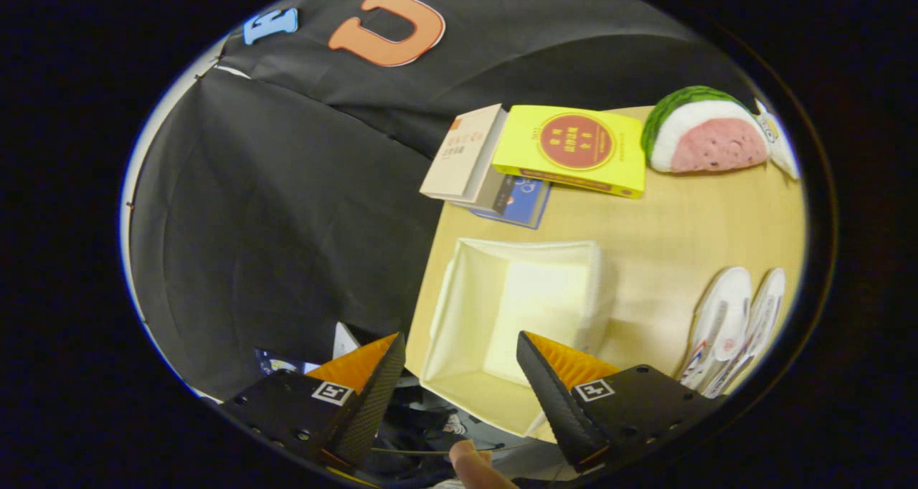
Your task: Open the storage box then place both shoes into the box .Put the left shoe in first, then the right shoe, with the right side of both shoes facing outward in a uniform manner.
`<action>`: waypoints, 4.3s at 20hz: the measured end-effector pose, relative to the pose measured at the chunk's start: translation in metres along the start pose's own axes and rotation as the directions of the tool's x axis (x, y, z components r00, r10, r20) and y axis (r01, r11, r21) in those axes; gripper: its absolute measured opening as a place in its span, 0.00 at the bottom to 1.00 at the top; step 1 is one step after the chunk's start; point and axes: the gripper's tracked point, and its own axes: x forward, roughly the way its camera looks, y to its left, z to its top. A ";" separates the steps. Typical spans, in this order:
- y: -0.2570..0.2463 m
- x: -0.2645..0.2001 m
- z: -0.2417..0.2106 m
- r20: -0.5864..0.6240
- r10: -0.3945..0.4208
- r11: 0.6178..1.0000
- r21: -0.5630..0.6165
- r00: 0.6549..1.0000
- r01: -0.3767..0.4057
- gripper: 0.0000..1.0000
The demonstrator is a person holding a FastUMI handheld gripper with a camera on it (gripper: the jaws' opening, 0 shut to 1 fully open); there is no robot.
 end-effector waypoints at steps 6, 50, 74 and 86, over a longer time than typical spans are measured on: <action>-0.133 -0.033 -0.019 -0.047 -0.244 0.970 0.014 0.969 0.245 0.96; -0.286 -0.036 -0.086 -0.138 -0.428 0.874 0.187 0.893 0.448 0.00; 0.007 0.019 -0.021 0.010 -0.356 0.925 0.146 0.934 0.351 0.00; 0.007 0.139 -0.053 0.010 -0.476 0.862 0.202 0.880 0.464 0.00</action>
